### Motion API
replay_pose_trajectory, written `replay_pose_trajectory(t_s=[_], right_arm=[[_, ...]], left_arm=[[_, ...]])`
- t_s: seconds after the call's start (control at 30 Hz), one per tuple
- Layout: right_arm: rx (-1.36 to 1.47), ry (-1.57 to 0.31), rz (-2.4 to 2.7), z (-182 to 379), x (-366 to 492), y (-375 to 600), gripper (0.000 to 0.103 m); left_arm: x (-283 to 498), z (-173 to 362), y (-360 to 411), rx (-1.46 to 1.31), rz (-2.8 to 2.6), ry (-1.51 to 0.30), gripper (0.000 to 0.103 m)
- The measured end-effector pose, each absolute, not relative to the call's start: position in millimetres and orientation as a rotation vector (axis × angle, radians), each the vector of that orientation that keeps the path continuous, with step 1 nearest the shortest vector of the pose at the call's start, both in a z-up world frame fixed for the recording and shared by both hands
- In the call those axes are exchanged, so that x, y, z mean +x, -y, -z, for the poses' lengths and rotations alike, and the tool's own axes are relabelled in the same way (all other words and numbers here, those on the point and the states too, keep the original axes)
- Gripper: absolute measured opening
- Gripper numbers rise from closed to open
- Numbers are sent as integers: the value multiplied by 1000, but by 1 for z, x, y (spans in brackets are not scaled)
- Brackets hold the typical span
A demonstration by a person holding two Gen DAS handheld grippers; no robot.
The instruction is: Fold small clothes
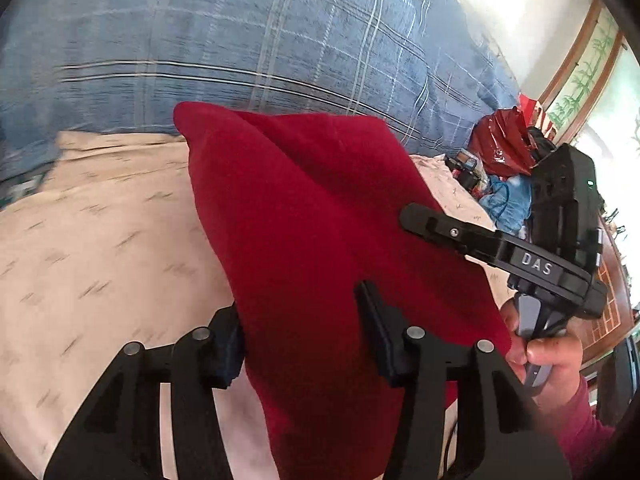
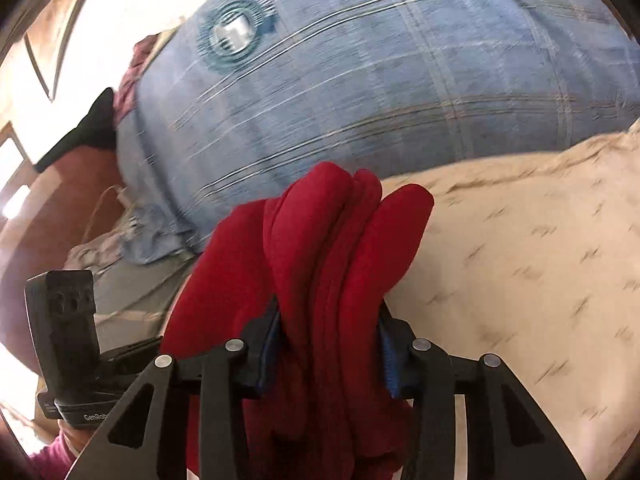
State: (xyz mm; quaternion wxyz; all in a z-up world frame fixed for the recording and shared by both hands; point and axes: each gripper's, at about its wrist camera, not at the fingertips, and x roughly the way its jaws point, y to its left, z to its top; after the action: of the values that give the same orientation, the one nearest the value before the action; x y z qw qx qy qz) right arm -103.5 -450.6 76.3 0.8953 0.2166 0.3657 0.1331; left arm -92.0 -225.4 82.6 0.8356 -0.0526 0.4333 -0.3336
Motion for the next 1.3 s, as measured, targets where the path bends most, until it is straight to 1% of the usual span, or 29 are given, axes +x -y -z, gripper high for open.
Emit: replay_pose_trajectory(t_s=[0.03,0.1,0.17,0.2,0.23,0.27,0.37,0.4,0.53,0.57,0.6,0.63,0.7,0.73,0.8,0.93,1.03,1.07,1.13,1.17,1.2,1.23,1.27,1.3], right_arm=[[468,-766,-301,-74,-109,443,42],[463,-780,-327,-64,-116,429,48],[430,-840,-305,-50,-115,416,50],[393,-899,-266,-42,-113,409,51],[363,-913,-238,-41,-114,407,52],[347,-891,-230,-47,-120,406,52],[260,-815,-217,-80,-146,396,52],[223,-799,-227,-89,-154,389,52],[101,-736,-279,-110,-183,360,46],[94,-734,-286,-108,-188,357,38],[82,-740,-285,-104,-190,353,35],[66,-752,-283,-99,-191,350,35],[39,-795,-267,-84,-191,346,28],[32,-817,-252,-75,-190,346,27],[15,-835,-211,-64,-190,347,17],[78,-880,-184,-42,-187,353,17],[49,-867,-172,-44,-190,350,17],[55,-866,-173,-48,-191,350,20],[99,-861,-186,-57,-197,354,23],[117,-853,-186,-61,-198,355,27],[127,-837,-184,-66,-201,355,36],[126,-818,-176,-72,-203,354,42],[118,-802,-166,-77,-205,354,52],[99,-782,-150,-82,-207,352,55]], left_arm=[[-99,-83,216,-109,689,-918,50],[-113,-76,201,-109,653,-928,50],[-117,-59,193,-96,608,-965,51],[-115,-52,192,-94,586,-985,52],[-115,-46,191,-103,578,-998,56],[-116,-45,188,-123,574,-983,59],[-126,-53,185,-79,504,-910,71],[-130,-55,185,-70,488,-891,73],[-139,-55,189,-16,457,-862,73],[-142,-56,190,-9,448,-851,73],[-144,-57,189,-8,438,-841,73],[-145,-58,188,-12,431,-835,73],[-148,-61,184,-16,409,-819,73],[-150,-63,182,-14,398,-809,73],[-156,-66,179,3,377,-785,73],[-166,-71,175,19,355,-750,73],[-170,-75,174,21,346,-730,73],[-171,-76,174,21,344,-725,73],[-173,-80,173,18,339,-712,73],[-173,-81,172,17,337,-708,74],[-174,-83,172,13,334,-701,75],[-175,-84,171,8,332,-697,77],[-175,-85,171,3,331,-695,78],[-176,-86,170,-2,331,-695,78]])
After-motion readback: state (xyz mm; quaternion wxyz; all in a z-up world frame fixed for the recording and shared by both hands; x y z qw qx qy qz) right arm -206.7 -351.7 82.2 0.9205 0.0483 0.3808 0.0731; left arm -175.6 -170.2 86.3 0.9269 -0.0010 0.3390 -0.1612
